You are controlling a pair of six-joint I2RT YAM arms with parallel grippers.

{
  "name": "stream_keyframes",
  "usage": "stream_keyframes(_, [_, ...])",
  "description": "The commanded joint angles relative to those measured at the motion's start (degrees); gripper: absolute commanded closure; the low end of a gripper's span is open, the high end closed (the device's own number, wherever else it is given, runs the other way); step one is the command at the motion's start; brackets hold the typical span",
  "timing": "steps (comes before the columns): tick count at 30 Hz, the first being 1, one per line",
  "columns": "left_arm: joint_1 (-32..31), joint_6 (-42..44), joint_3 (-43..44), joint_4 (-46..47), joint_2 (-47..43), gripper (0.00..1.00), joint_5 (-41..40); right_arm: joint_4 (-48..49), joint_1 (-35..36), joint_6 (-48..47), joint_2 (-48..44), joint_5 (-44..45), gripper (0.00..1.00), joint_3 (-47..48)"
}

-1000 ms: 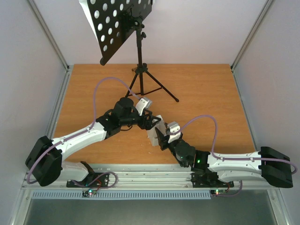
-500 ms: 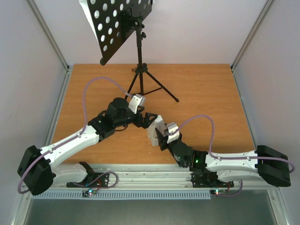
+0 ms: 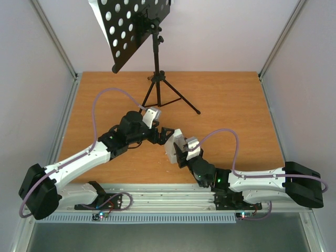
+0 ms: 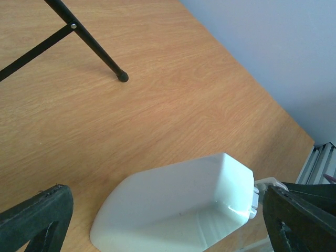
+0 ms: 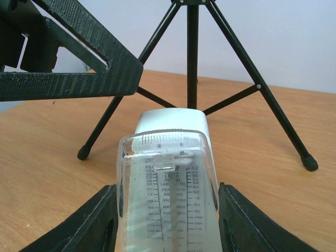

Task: Pack up the instrument practice props
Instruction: Adjust the cover of the metronome on the metronome.

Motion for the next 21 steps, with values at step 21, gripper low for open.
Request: stream_keyframes(21, [0.6,-0.8,-1.0,1.4,-1.4,0.01,-0.2,2.5,0.4,3.4,3.2,6.4,0.55,3.5])
